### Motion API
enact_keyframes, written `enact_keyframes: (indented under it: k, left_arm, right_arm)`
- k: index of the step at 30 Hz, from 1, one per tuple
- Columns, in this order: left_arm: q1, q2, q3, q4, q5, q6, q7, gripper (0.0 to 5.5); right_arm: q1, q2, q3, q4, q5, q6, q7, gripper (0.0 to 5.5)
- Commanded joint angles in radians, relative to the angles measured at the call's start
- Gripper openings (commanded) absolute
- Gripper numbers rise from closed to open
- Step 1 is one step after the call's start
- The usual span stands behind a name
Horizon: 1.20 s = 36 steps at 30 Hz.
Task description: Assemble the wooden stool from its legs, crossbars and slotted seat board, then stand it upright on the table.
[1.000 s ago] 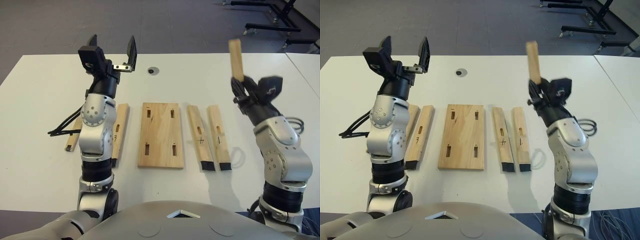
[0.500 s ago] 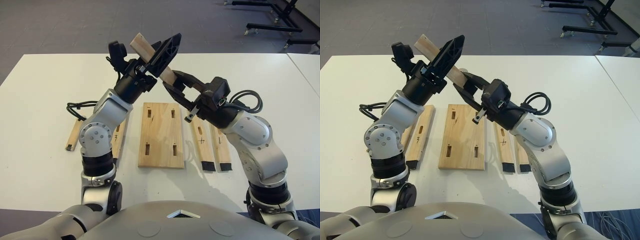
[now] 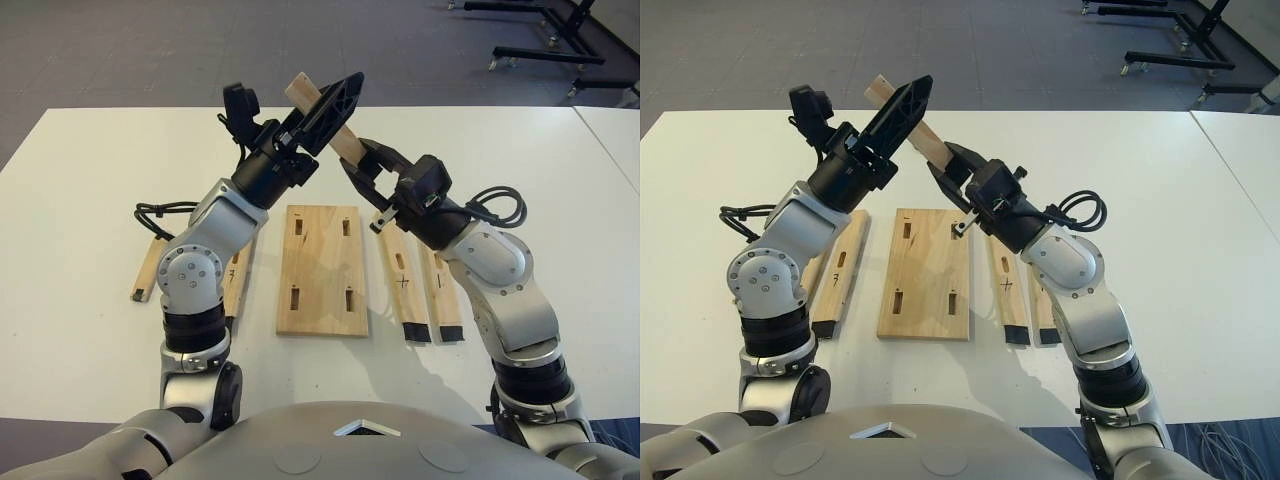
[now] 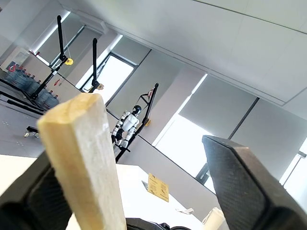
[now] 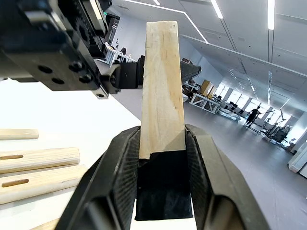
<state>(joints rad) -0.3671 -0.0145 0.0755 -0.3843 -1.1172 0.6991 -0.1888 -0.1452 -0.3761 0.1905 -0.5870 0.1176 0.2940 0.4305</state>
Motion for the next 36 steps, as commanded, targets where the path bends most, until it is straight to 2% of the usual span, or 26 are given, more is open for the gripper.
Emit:
enact_keyframes:
  k: [1,7,16,21,34,35,36]
  left_arm:
    - [-0.021,-0.001,0.0,0.004,-0.005,-0.006,0.019,3.48]
    - [-0.031,0.013,-0.034,-0.006,0.093,-0.05,0.008,2.56]
    - [-0.033,0.014,-0.037,0.006,0.107,-0.044,-0.007,1.17]
    - [-0.034,0.015,-0.035,0.009,0.103,-0.041,-0.01,0.57]
    - [-0.047,0.033,-0.036,0.014,0.118,-0.049,-0.026,0.39]
    - [-0.047,0.031,-0.035,0.017,0.119,-0.05,-0.025,0.39]
    - [-0.047,0.03,-0.034,0.018,0.12,-0.05,-0.025,0.39]
  right_arm:
    - [0.008,0.014,-0.01,0.013,-0.009,0.002,-0.016,1.29]
    - [0.005,0.013,0.002,0.017,-0.021,0.005,-0.013,1.29]
    - [0.013,0.002,-0.003,0.016,-0.037,0.005,-0.007,1.29]
    - [0.011,-0.005,-0.012,0.018,-0.04,0.004,-0.003,1.29]
    - [-0.003,0.021,-0.043,-0.005,-0.033,0.033,-0.048,1.29]
    - [-0.006,0.025,-0.046,-0.002,-0.03,0.039,-0.053,1.66]
    - [-0.007,0.031,-0.051,-0.002,-0.024,0.047,-0.055,1.74]
